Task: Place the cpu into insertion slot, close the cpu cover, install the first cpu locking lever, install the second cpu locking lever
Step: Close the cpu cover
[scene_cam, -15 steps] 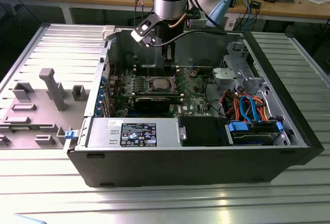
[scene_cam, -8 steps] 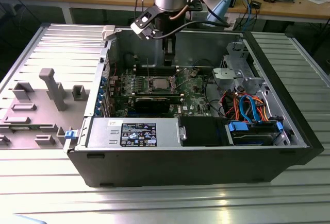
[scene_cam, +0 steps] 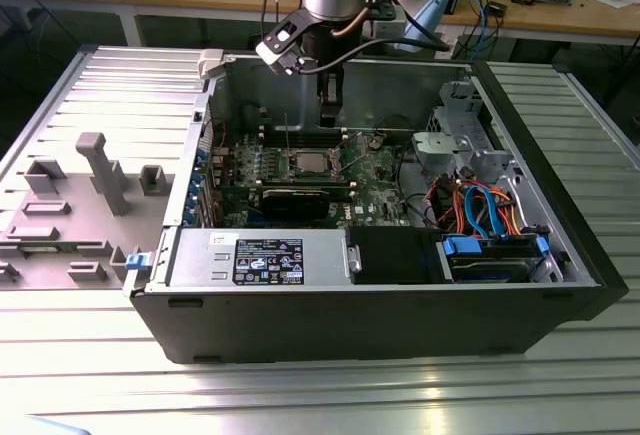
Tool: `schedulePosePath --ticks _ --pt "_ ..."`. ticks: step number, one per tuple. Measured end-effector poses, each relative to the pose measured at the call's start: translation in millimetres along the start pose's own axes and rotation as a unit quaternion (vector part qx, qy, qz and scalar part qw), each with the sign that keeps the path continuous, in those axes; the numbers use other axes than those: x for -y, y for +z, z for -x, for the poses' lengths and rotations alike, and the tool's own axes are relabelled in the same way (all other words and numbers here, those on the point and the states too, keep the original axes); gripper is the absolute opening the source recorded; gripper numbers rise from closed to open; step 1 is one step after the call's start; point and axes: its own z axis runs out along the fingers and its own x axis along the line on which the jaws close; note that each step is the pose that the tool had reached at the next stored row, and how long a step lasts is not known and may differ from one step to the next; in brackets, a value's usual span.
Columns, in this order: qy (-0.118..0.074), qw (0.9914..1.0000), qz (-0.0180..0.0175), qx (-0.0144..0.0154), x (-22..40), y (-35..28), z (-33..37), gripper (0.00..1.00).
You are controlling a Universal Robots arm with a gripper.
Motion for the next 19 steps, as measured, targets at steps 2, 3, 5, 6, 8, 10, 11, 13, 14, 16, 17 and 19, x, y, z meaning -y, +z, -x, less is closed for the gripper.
schedulePosePath --ticks 2,3,5,6,8,10,11,13,14,16,17,19 --pt "0.000 1.00000 0.0001 0.0000 -0.2 0.0 0.0 0.11" --pt "0.000 1.00000 0.0000 0.0000 -0.3 0.0 0.0 0.11" --pt "0.000 1.00000 0.0000 0.0000 -0.3 0.0 0.0 0.11" --pt "0.000 1.00000 0.0000 0.0000 -0.3 0.0 0.0 0.11" --pt "0.000 1.00000 0.0000 0.0000 -0.3 0.0 0.0 0.11" --pt "0.000 1.00000 0.0000 0.0000 -0.3 0.0 0.0 0.11" --pt "0.000 1.00000 0.0000 0.0000 -0.6 0.0 0.0 0.11" --pt "0.000 1.00000 0.0001 0.0000 -1.3 0.1 0.0 0.11" --pt "0.000 1.00000 0.0000 0.0000 -2.1 0.1 -0.1 0.11" --pt "0.000 1.00000 0.0000 0.0000 -4.1 0.2 -0.1 0.11" --pt "0.000 1.00000 0.0000 0.0000 -5.2 0.2 -0.1 0.11" --pt "0.000 1.00000 -0.0001 -0.0001 -7.6 0.3 -0.1 0.11"
